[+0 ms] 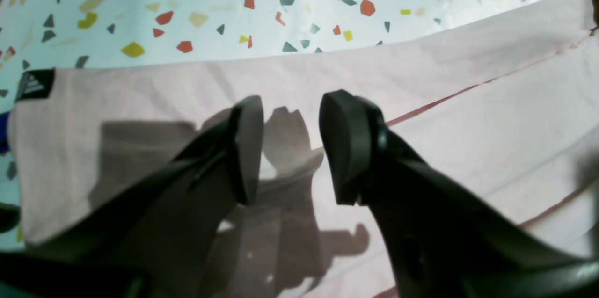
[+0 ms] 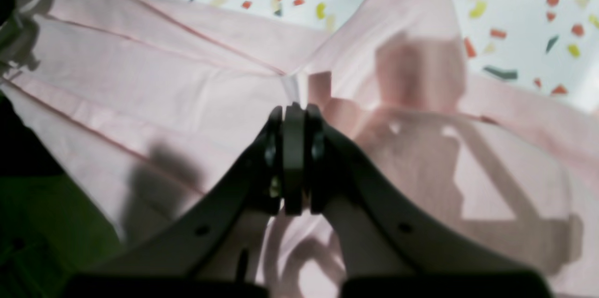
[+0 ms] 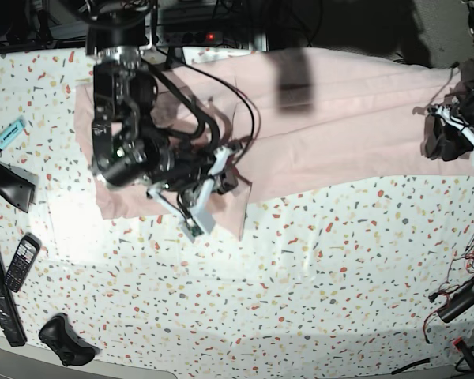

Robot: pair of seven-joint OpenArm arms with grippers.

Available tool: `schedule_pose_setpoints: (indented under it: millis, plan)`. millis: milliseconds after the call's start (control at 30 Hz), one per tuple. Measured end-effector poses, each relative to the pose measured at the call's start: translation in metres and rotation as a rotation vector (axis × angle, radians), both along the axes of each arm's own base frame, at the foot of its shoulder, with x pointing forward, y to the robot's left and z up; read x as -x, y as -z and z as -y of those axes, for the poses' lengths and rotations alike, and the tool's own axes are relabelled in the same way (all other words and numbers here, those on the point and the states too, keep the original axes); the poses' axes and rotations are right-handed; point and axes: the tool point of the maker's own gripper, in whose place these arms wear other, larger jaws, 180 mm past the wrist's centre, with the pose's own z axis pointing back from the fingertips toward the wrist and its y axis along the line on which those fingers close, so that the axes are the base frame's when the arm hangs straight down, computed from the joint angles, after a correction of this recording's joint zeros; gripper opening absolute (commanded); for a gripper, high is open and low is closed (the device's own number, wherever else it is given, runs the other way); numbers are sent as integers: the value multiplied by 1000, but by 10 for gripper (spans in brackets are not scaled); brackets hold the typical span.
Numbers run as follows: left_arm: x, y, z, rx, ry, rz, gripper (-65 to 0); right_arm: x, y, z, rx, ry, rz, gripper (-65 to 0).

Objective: Fold the T-shirt properly
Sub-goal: 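Move the right gripper onto the shirt's side edge and grasp it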

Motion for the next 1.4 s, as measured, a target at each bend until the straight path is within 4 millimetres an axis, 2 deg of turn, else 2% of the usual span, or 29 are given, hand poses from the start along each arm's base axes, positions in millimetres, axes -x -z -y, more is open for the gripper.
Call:
schedule_pose_setpoints:
  millis: [200,367,633,667,800,867,1033,1167,1233,1333,1400]
  plan:
    - [0,0,0,1,0,1,-420,51,10,-2,-3,-7,-41,-650]
    - [0,0,0,0,0,0,-420,67,6,-3,-11,-8,-36,-650]
    - [0,0,0,0,0,0,-420,89,20,-3,-11,-8,-98,-650]
    - [0,0,0,0,0,0,-420,89,20,-3,-11,-8,-98,-649]
    - [0,0,0,0,0,0,-420,89,9,-15,-98,-27,-97,-497]
    - [0,0,0,0,0,0,-420,90,1,-24,-164,-42,-97,-449]
    - [0,0,0,0,0,0,-420,78,-14,-30,-207,-57,-59,-446]
    - [3,5,0,-4,5,-32,-420,60,-22,-21,-191,-28,-3,-449]
    - [8,10,2,-2,12,-70,-420,48,-22,-7,-145,23,44,-467]
    - [10,11,4,20,14,-82,-421,35,-17,21,-65,114,78,-531]
    - [10,11,4,20,13,-82,-423,27,-20,33,-70,162,114,-566]
